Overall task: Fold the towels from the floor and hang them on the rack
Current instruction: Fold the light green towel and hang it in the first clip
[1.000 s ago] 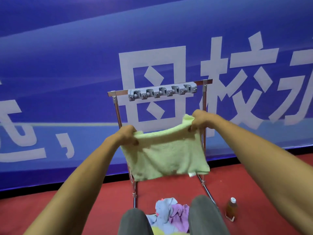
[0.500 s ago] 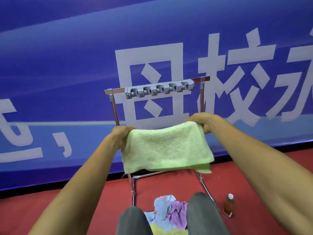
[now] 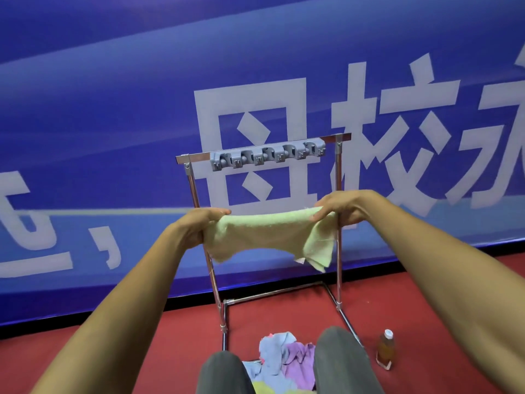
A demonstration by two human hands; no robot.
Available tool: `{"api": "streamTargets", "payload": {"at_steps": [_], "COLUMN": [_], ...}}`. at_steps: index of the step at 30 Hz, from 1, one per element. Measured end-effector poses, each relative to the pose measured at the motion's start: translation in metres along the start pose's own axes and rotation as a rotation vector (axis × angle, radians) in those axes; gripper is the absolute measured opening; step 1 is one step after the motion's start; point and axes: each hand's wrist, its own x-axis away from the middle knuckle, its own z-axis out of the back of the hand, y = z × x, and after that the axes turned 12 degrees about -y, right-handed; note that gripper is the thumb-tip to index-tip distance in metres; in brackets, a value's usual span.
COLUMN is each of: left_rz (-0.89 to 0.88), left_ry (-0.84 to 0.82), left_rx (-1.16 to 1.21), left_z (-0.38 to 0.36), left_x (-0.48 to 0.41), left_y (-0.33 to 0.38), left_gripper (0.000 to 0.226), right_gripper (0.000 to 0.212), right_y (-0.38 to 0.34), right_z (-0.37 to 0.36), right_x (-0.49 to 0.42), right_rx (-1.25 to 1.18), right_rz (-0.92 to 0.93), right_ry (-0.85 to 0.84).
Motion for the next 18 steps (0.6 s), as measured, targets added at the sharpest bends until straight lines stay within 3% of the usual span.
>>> {"api": "streamTargets", "payload": {"at_steps": [2, 4, 8, 10, 13, 18], "left_rz": [-0.011, -0.023, -0.021, 0.004, -0.022, -0.067], "left_ry": [-0.078, -0.134, -0.190, -0.130, 0.030, 0.223], "left_rx": [0.009, -0.059, -0.386, -0.709, -1.066, -1.337], "left_z": [0.000, 0.001, 0.001, -0.005, -0.012, -0.010], "left_x": [0.000, -0.002, -0.005, -0.007, -0.012, -0.016], "left_y": [0.002, 0.005, 0.005, 0.003, 0.001, -0.002], "left_gripper": [0.028, 0.033, 0.034, 0.035, 0.028, 0.013], "right_gripper": [0.036, 0.033, 0.027, 0.021, 0.030, 0.035], "right_y": [-0.005, -0.008, -0.013, -0.013, -0.013, -0.010], "right_z": [-0.005, -0.008, -0.011, -0.011, -0.010, -0.019], "right_x": [0.002, 0.002, 0.002, 0.000, -0.004, -0.013], "right_rx": [0.196, 0.378, 0.629, 0.717, 0.824, 1.094], "right_rz": [-0.036, -0.054, -0.061, -0.077, -0.130, -0.192], "right_ry": [0.029, 0.095, 0.198, 0.228, 0.238, 0.288]}}
